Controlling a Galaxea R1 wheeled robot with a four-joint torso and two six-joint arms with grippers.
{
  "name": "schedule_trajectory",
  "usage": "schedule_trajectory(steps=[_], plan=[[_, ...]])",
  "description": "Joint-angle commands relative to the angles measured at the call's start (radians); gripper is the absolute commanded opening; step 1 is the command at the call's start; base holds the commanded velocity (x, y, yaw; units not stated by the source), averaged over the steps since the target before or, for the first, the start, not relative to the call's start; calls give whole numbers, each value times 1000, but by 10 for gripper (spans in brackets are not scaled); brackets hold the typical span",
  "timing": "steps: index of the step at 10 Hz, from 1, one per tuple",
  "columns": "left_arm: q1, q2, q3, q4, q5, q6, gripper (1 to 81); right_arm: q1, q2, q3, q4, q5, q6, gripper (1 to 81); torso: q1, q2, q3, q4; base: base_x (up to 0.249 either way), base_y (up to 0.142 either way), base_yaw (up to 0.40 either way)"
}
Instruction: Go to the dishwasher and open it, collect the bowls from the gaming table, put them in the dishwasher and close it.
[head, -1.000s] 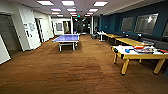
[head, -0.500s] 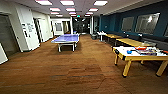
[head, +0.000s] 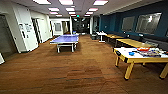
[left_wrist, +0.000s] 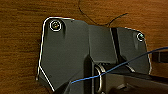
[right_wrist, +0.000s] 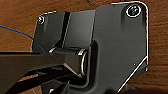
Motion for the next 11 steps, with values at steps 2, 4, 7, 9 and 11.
schedule_trajectory(steps=[2, 4, 7, 9, 11], plan=[[-49, -8, 2, -3, 43, 0, 811, 45, -6, 1, -5, -47, -1, 811, 1, 0, 0, 0, 236, 35, 0], [-49, -7, 2, -3, 43, 0, 811, 43, -6, 1, -5, -46, -1, 811, 1, 0, 0, 0, 236, 89, 0], [-49, -6, 2, -3, 43, 0, 811, 40, -6, 0, -5, -44, -1, 811, 1, 0, 0, 0, 236, 95, 0], [-47, -5, 2, -3, 43, 0, 811, 40, -6, 0, -5, -44, -1, 811, 1, 0, 0, 0, 236, 96, 0], [-49, -3, 2, -2, 44, 1, 811, 37, -6, -3, -5, -40, -1, 811, 1, 0, 0, 0, 236, 69, 0]])
